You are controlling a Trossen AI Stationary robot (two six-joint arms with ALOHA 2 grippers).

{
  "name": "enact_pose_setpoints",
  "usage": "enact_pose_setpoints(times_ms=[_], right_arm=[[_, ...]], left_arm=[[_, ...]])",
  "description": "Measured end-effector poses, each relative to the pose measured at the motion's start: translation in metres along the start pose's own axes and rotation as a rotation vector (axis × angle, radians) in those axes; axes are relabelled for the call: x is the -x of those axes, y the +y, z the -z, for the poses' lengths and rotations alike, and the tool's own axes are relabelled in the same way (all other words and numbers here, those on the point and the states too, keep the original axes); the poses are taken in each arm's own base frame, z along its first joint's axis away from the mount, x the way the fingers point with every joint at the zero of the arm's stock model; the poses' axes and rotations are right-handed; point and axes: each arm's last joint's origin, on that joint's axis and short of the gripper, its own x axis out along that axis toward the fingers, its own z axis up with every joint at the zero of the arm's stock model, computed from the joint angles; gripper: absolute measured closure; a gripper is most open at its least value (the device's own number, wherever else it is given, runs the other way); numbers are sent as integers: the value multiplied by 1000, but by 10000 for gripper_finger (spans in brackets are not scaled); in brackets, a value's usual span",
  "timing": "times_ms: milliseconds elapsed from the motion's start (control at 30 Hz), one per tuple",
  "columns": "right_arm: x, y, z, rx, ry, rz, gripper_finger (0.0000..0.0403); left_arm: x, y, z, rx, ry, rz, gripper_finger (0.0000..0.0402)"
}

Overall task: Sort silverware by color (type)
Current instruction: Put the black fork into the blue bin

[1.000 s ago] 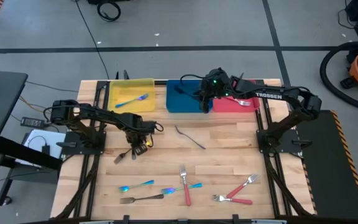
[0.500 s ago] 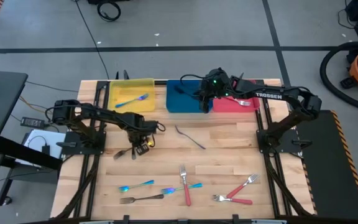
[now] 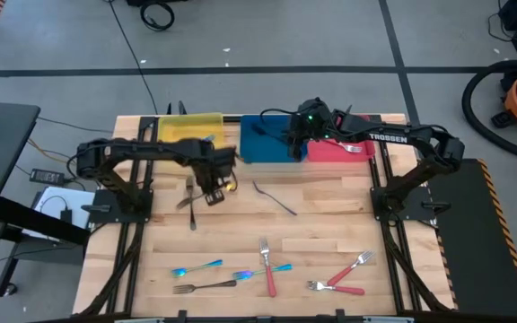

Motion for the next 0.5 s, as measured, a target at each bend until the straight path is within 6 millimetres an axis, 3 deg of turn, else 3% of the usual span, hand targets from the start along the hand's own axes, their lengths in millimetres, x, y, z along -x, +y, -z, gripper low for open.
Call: enact_pose_setpoints(times_ms=[233, 500], right_arm=[[1, -9, 2, 14, 26, 105, 308], [3, -29, 8, -33, 48, 188, 308]], left_arm=[[43, 41, -28, -14, -167, -87, 388], [78, 90, -46, -43, -370, -174, 387]])
